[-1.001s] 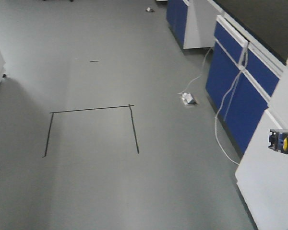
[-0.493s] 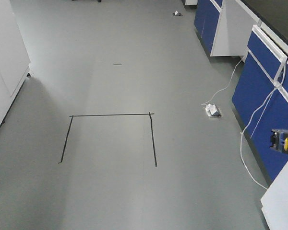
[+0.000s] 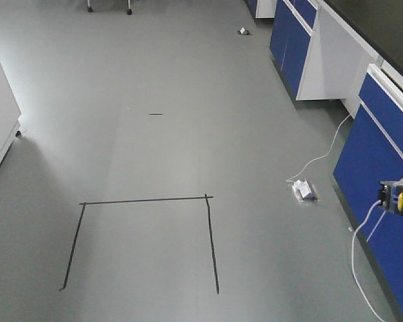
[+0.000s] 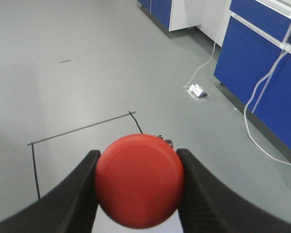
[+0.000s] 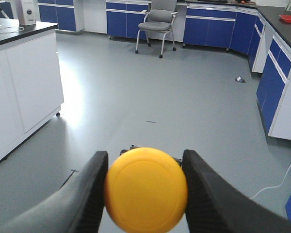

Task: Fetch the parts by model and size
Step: 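Drive the base to the bench with the red tray, holding both buttons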

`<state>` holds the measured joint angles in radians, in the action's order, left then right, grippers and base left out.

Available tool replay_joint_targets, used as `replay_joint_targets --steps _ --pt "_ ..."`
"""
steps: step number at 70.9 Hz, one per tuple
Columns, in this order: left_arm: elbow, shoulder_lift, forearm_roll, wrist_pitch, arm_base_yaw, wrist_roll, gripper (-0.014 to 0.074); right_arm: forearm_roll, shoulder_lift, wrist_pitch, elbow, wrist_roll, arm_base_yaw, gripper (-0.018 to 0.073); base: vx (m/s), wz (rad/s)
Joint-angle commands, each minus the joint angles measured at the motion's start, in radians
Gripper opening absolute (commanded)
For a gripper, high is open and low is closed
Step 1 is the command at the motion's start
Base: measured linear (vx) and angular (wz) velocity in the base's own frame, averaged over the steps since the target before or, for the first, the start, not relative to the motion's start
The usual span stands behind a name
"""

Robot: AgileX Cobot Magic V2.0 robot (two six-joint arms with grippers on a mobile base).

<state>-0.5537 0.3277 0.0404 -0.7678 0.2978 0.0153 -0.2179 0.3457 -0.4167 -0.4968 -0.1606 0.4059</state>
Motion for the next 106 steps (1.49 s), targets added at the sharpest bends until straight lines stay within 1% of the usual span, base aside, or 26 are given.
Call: replay_joint_targets --steps 1,39,106 --pt "-0.027 0.015 0.007 0.071 -0.001 0.001 -0.0007 -0.017 0.009 0.080 -0.027 0.012 -0.001 -0.0002 0.61 -0.03" --pt "-0.027 0.017 0.007 0.072 -0.001 0.001 -0.0007 -0.017 0.009 0.080 -0.027 0.012 -0.002 -0.0002 0.65 0.01" --pt "-0.027 0.015 0.007 0.071 -0.001 0.001 -0.0007 -0.017 0.009 0.080 -0.027 0.012 -0.002 -0.0002 0.72 0.03"
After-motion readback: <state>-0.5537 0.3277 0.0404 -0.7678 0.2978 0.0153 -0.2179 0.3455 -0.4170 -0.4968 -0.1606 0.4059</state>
